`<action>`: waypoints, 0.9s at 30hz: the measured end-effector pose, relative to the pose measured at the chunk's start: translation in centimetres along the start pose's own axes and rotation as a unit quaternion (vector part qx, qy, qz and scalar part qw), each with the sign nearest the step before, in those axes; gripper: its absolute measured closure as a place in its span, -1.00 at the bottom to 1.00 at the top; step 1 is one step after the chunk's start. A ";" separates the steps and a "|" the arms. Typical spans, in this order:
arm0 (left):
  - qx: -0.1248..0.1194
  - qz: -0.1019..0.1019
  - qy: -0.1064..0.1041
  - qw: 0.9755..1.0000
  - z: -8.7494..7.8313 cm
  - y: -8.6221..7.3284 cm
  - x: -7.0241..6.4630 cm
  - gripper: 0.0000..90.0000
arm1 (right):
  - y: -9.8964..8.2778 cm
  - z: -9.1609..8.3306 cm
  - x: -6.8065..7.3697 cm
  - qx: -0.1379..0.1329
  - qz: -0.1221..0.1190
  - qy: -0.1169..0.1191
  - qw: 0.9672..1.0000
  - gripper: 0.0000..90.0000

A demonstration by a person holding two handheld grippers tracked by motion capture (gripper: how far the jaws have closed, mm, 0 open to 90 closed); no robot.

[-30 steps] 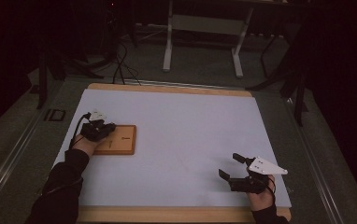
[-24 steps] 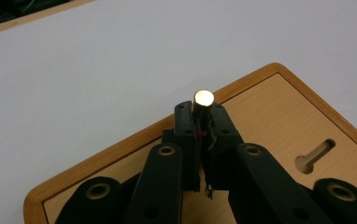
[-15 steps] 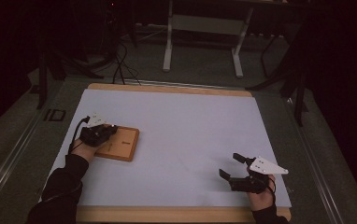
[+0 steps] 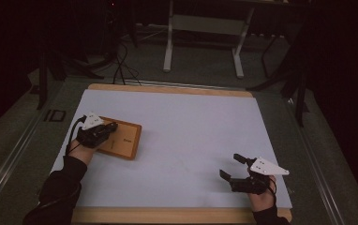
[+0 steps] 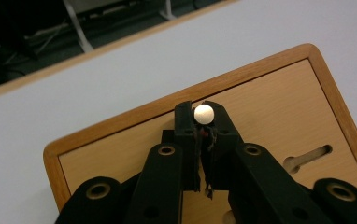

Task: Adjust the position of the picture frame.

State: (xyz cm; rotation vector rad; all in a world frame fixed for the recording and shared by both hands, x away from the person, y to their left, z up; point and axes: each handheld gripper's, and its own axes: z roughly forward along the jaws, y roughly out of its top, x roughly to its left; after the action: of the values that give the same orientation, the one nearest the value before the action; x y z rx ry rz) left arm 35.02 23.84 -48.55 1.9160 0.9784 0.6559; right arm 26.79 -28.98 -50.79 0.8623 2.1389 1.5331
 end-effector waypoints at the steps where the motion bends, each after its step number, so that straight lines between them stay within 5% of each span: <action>1: -0.003 -0.001 -0.001 1.000 0.0 0.3 -0.2 0.91 | 0.0 0.0 0.0 0.000 0.000 0.000 1.000 -0.70; 7: -0.015 0.007 -0.005 1.000 0.0 1.2 -1.0 0.91 | 0.0 0.0 0.0 -0.001 0.000 0.000 1.000 -0.70; 16: -0.020 0.032 -0.050 0.998 1.2 4.1 -4.6 0.91 | 0.2 -0.2 -0.1 -0.008 0.000 0.000 1.000 -0.70; 27: -0.018 0.044 -0.094 0.994 4.0 5.7 -8.7 0.91 | 0.3 -0.5 -0.2 -0.012 -0.001 -0.001 1.000 -0.70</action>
State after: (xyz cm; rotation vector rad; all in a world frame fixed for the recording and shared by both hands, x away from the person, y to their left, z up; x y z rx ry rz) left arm 35.33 12.98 -46.12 1.9589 0.7633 0.5289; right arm 26.71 -29.34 -50.37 0.8538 2.1153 1.5525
